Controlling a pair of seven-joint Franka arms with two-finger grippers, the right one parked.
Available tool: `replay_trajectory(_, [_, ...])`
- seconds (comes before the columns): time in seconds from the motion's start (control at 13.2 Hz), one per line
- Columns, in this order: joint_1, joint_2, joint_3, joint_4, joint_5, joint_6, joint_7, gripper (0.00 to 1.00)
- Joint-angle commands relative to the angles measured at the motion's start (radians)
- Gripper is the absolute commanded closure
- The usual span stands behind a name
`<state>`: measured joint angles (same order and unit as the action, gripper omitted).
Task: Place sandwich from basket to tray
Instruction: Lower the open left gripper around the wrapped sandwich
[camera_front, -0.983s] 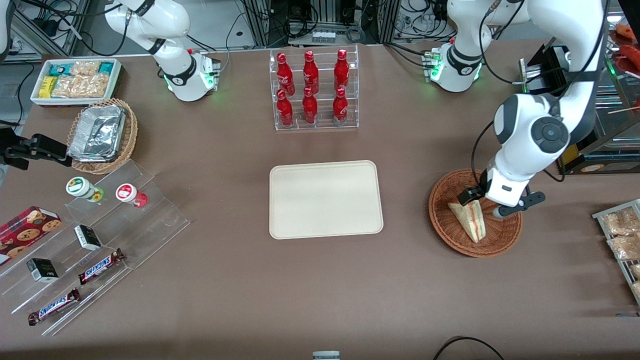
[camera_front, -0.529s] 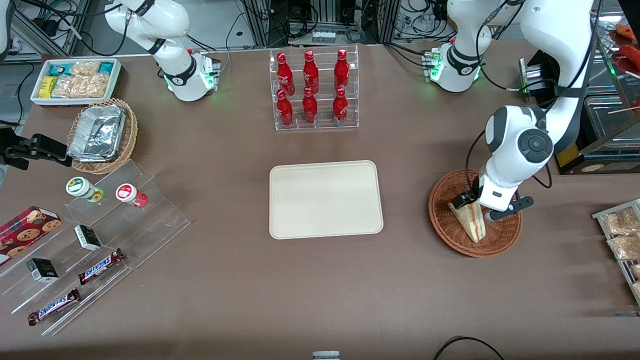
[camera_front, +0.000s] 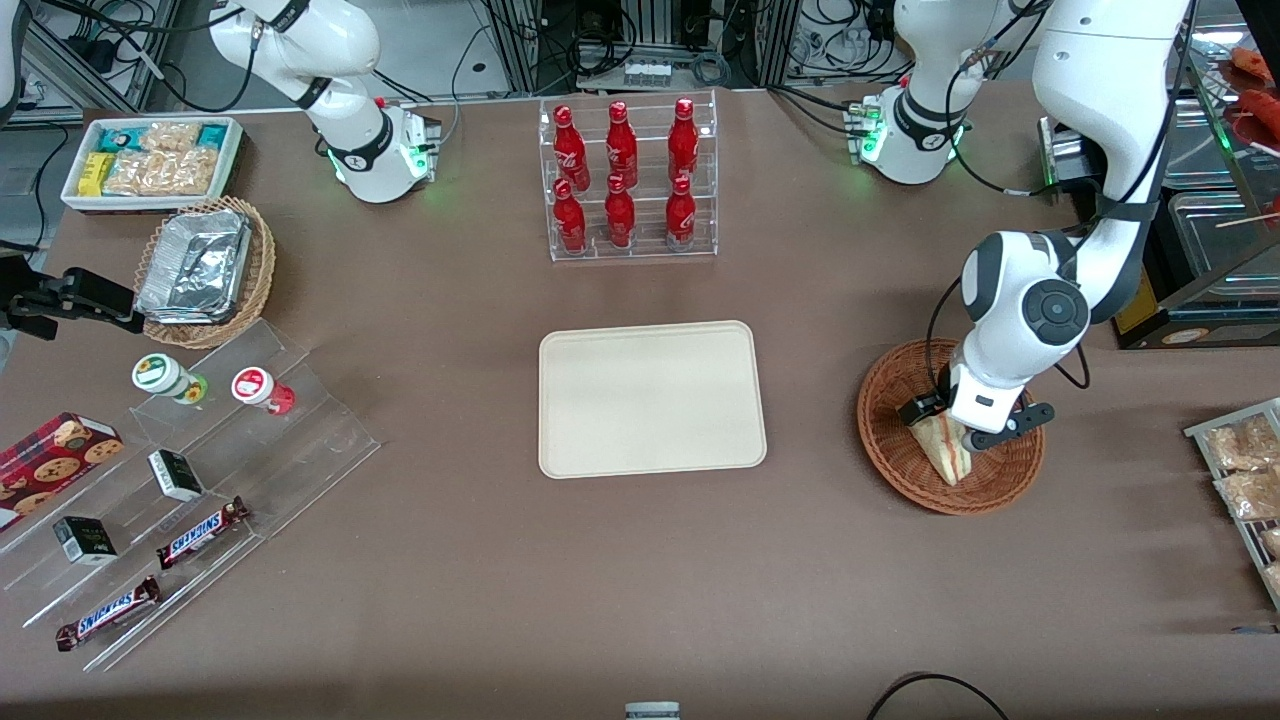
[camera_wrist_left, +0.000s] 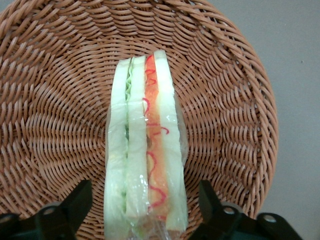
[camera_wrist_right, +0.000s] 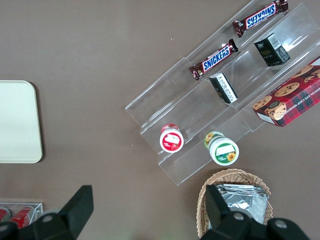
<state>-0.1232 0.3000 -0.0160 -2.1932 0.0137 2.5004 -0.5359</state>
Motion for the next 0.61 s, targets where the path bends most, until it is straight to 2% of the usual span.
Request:
replay_trajectory(0.0, [-0.001,-0.004,0.004,0.007,0.009,0.009,-0.004,1.0])
replay_trajectory(0.23, [-0.001,-0.034,0.005,0.041,0.011,-0.067,-0.002,1.0])
replay_trajectory(0.53, [-0.016,-0.088,-0.007,0.246,0.057,-0.441,-0.007,1.0])
